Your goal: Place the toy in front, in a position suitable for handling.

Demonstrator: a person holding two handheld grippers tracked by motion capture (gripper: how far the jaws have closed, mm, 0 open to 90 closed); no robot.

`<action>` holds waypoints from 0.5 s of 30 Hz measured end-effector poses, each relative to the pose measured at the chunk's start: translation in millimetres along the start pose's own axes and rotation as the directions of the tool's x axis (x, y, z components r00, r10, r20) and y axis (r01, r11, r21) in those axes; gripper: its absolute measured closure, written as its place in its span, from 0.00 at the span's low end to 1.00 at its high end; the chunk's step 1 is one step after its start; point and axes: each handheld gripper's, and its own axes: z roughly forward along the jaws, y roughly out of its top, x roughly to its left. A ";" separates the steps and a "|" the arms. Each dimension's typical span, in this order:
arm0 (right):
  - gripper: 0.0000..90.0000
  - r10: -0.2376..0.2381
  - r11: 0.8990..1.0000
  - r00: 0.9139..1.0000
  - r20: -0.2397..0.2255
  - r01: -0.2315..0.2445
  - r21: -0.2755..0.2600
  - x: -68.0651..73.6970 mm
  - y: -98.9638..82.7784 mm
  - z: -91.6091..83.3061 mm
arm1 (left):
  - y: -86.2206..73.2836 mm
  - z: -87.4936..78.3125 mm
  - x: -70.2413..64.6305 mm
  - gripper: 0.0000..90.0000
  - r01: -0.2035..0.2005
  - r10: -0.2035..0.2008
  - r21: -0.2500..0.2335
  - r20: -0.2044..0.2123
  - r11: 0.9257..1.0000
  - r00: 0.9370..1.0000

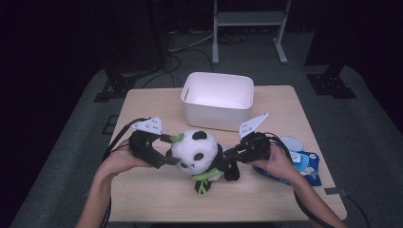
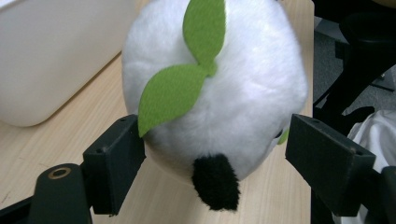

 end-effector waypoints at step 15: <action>0.81 -0.033 0.999 0.999 0.004 0.033 0.018 4.4 13.6 6.4 | 9.7 -4.8 -1.6 0.16 -0.028 0.029 0.035 -0.025 0.999 0.999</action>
